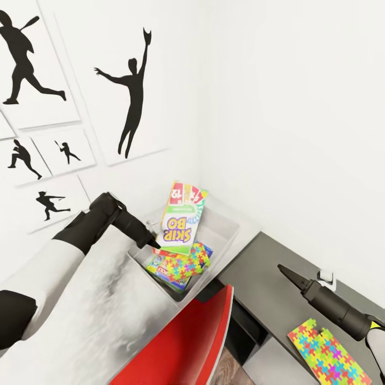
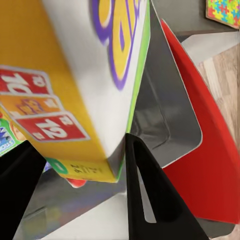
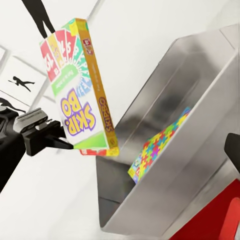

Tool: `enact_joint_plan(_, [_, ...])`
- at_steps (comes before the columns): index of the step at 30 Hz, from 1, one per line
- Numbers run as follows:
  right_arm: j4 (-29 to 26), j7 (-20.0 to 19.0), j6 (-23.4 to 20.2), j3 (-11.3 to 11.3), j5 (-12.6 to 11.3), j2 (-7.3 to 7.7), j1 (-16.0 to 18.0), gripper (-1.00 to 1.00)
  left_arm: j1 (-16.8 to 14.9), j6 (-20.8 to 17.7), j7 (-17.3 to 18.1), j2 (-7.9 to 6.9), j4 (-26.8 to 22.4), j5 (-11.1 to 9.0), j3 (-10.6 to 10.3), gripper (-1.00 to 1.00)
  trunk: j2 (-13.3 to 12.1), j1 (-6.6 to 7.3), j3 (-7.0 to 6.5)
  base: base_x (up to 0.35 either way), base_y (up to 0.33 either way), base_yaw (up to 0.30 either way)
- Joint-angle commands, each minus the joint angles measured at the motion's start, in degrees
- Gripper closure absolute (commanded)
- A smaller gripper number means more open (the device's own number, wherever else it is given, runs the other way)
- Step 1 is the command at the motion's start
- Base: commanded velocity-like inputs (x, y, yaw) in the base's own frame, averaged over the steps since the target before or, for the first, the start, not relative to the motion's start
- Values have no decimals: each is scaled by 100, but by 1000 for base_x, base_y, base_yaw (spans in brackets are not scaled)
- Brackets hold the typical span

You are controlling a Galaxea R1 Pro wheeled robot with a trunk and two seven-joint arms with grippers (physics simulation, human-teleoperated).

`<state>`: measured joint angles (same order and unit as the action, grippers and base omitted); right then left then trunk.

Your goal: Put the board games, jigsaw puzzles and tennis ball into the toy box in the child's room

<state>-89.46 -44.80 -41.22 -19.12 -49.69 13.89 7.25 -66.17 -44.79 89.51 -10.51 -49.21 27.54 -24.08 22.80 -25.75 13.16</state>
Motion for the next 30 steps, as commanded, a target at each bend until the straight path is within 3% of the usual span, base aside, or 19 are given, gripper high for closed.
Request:
enact_joint_plan(1, [-1, -3, -35, -4, -23, 0, 5, -100, -8, -59, 49, 12, -4, 40, 8, 100, 12, -3, 21, 0, 0, 0])
enact_joint_plan(13, [-1, -2, -35, -5, -23, 0, 5, -100, -10, -49, 49, 265, -1, 75, -16, 100, 12, -3, 134, 0, 0, 0])
enact_joint_plan(30, [-1, 4, -35, -4, -23, -6, 5, -100, -10, 107, 49, 278, 324, 110, -62, 100, 12, -3, 294, 0, 0, 0])
